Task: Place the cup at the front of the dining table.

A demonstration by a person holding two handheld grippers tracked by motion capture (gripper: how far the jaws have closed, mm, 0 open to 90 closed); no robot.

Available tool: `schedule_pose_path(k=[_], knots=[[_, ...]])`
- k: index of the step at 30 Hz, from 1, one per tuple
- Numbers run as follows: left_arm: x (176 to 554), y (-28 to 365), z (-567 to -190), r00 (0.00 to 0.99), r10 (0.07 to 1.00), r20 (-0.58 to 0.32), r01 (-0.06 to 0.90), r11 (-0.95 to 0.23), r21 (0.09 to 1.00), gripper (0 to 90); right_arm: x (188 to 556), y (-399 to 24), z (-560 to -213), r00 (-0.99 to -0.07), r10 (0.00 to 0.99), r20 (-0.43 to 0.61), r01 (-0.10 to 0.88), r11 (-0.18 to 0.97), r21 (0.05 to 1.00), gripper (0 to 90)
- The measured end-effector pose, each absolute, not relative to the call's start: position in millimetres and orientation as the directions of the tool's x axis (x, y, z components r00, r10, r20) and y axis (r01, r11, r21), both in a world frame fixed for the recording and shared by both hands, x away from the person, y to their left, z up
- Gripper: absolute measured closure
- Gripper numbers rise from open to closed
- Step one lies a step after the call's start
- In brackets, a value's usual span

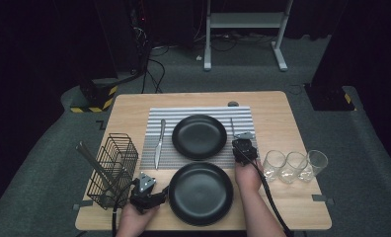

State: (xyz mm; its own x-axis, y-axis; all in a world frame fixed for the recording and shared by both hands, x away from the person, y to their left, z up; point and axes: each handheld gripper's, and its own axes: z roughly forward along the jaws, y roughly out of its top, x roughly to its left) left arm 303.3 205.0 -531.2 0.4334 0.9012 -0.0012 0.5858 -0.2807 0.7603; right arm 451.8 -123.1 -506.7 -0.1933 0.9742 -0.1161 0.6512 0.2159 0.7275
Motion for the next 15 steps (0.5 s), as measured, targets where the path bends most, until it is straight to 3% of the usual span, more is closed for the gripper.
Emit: schedule_pose_path(k=[15], knots=[[303.2,204.8,-531.2,0.433,0.901,0.0,0.586,-0.281,0.76,36.1,449.9,-130.0,-511.6,-0.16,0.981,-0.111,0.675,0.191,0.713,72.0]])
